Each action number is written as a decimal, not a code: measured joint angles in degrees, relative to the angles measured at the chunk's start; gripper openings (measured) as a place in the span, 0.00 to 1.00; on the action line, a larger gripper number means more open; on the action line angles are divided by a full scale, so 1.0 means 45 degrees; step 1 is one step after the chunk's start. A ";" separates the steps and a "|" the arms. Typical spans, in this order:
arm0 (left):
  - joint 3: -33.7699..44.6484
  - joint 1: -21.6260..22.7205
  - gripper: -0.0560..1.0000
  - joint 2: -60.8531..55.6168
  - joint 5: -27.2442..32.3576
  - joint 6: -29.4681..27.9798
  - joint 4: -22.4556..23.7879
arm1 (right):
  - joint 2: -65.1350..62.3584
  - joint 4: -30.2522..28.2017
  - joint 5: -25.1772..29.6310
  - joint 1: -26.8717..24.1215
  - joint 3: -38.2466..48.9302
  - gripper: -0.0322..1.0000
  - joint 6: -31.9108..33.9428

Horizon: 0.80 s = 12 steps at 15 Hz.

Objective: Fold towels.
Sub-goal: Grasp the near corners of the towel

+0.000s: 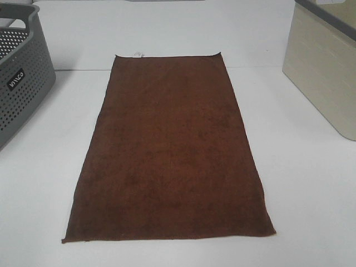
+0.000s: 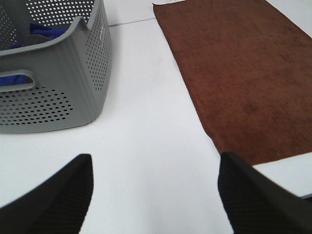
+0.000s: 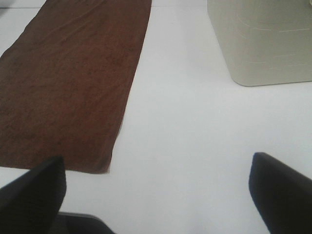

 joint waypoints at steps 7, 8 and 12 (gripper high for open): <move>0.0000 0.0000 0.70 0.0000 0.0000 0.0000 0.0000 | 0.0000 0.0000 0.0000 0.0000 0.0000 0.96 0.0000; 0.0000 0.0000 0.70 0.0000 0.0000 0.0000 0.0000 | 0.0000 0.0000 0.0000 0.0000 0.0000 0.96 0.0000; -0.0115 0.0000 0.70 0.0000 -0.0866 -0.0013 -0.0025 | 0.0522 -0.0051 -0.0102 0.0000 -0.0013 0.95 0.0025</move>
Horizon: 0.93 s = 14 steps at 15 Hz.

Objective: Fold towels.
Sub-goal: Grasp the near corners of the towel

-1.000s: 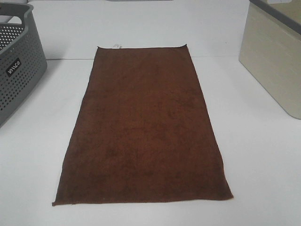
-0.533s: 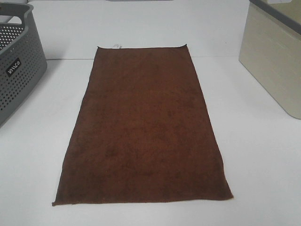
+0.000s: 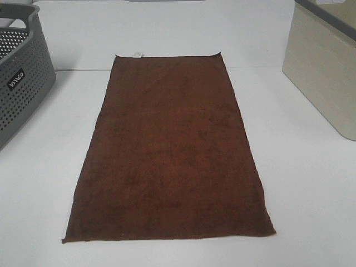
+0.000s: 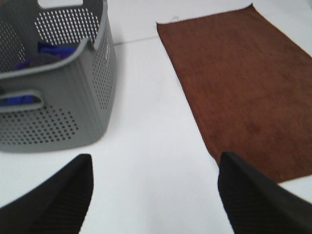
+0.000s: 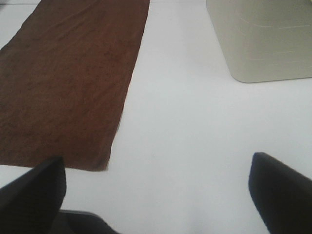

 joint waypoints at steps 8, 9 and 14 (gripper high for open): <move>0.0382 0.0000 0.70 0.6328 -0.2788 -0.1350 -0.3310 | 0.7207 0.0051 -0.1248 0.0000 -0.0216 0.93 0.1502; 0.0382 0.0000 0.70 0.7639 -0.2814 -0.1350 -0.3807 | 0.8161 0.0115 -0.1579 0.0000 -0.0229 0.93 0.1541; 0.0382 0.0000 0.70 1.3165 -0.3476 0.0764 -0.6303 | 1.2223 0.1884 -0.3196 0.0000 -0.0229 0.92 0.0866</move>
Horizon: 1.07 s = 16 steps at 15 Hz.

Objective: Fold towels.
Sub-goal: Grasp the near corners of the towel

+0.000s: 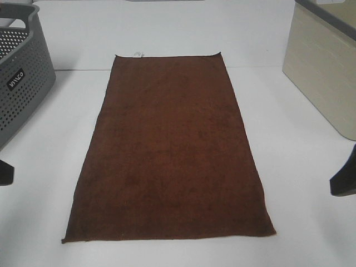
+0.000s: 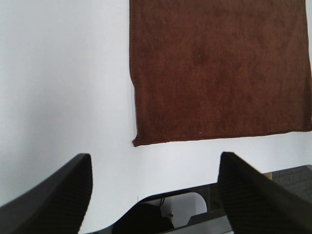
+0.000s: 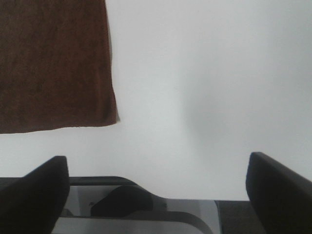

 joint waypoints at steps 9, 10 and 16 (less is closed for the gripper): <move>-0.0025 0.0000 0.70 0.6952 -0.2317 0.7716 -0.7028 | 0.6150 0.5386 -0.2623 0.0000 -0.0089 0.92 -0.5666; -0.0025 0.0000 0.70 0.7436 -0.2381 0.8773 -0.8149 | 0.6595 0.5831 -0.2674 0.0000 -0.0255 0.92 -0.6137; -0.0038 0.0000 0.70 0.9842 -0.1872 1.3331 -1.2134 | 0.8734 0.7461 -0.3056 0.0000 -0.1019 0.89 -0.7881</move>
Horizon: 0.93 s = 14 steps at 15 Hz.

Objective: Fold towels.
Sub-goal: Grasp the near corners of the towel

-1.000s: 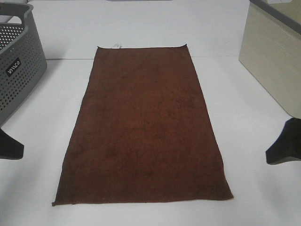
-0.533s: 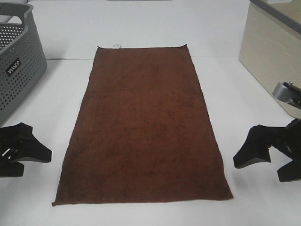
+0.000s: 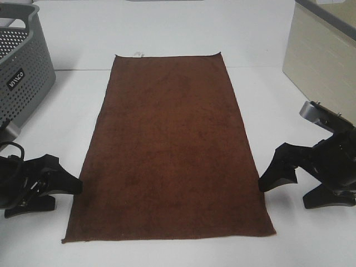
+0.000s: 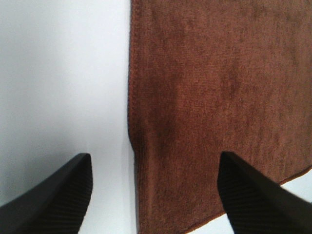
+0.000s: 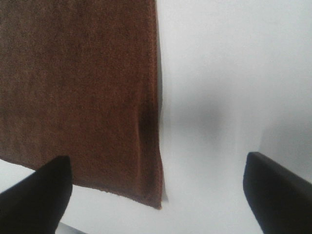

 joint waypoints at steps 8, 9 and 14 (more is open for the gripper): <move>-0.0828 -0.0828 0.69 0.1961 0.1986 0.1744 -0.1681 | 0.1490 0.3209 -0.0764 0.1833 -0.0153 0.75 -0.2254; -0.0917 -0.1146 0.65 0.2050 0.1935 0.1744 -0.1757 | 0.1579 0.3450 -0.0993 0.1948 -0.0166 0.69 -0.2254; -0.1019 -0.1681 0.17 0.2203 0.0815 0.1757 -0.1719 | 0.1859 0.3463 -0.1719 0.1948 -0.0140 0.18 -0.1999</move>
